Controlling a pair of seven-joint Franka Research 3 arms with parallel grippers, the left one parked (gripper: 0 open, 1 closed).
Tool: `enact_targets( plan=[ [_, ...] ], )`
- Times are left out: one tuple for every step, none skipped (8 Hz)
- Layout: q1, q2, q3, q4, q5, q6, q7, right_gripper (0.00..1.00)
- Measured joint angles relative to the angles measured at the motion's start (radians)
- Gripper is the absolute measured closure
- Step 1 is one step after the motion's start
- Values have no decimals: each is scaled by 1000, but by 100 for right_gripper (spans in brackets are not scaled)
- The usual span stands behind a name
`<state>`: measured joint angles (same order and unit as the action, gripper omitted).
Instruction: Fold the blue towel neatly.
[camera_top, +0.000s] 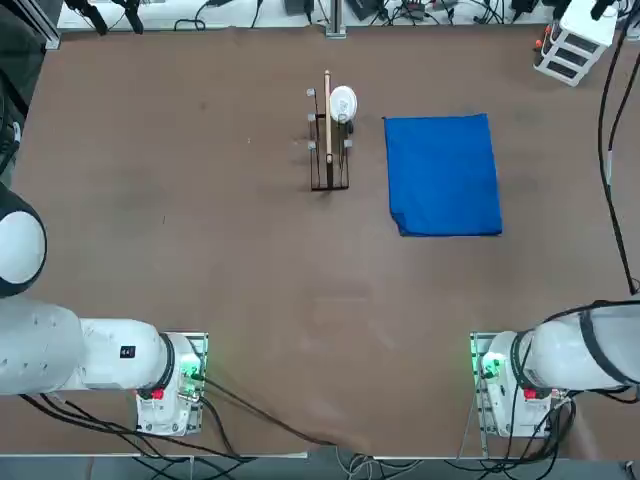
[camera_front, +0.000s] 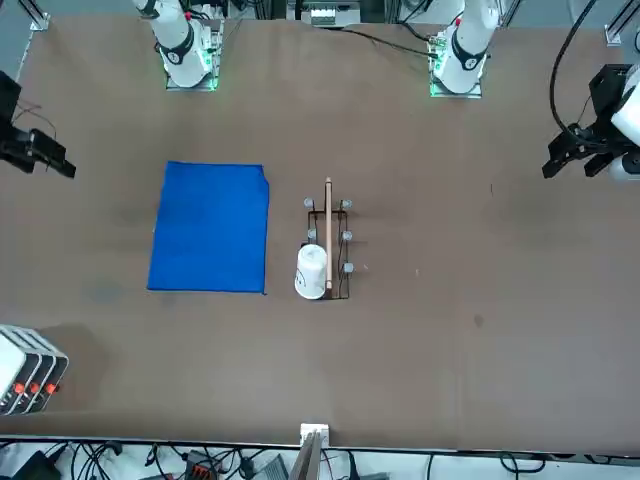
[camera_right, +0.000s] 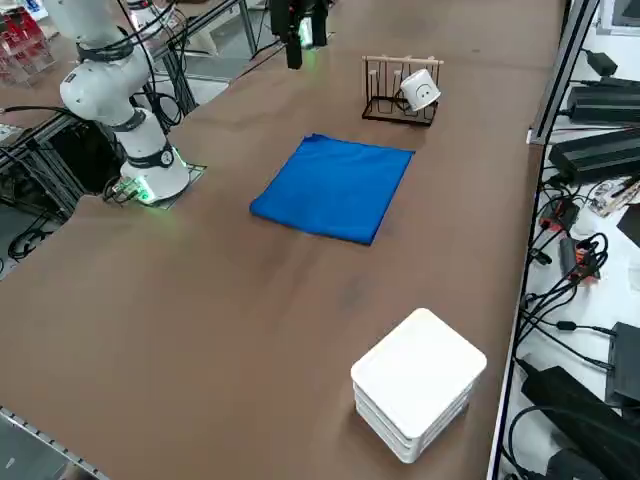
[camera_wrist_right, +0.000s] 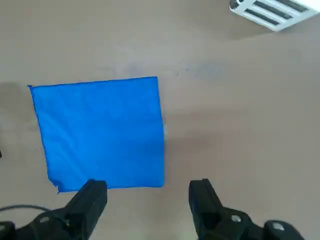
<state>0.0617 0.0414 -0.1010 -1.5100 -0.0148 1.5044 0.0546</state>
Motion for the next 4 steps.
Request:
enact_targets(
  plan=[
    [0, -46, 2, -56, 0, 17, 0, 0],
    [0, -81, 6, -94, 0, 22, 0, 0],
    [3, -97, 11, -108, 0, 24, 0, 0],
    [7, -99, 15, -108, 0, 28, 0, 0]
  ],
)
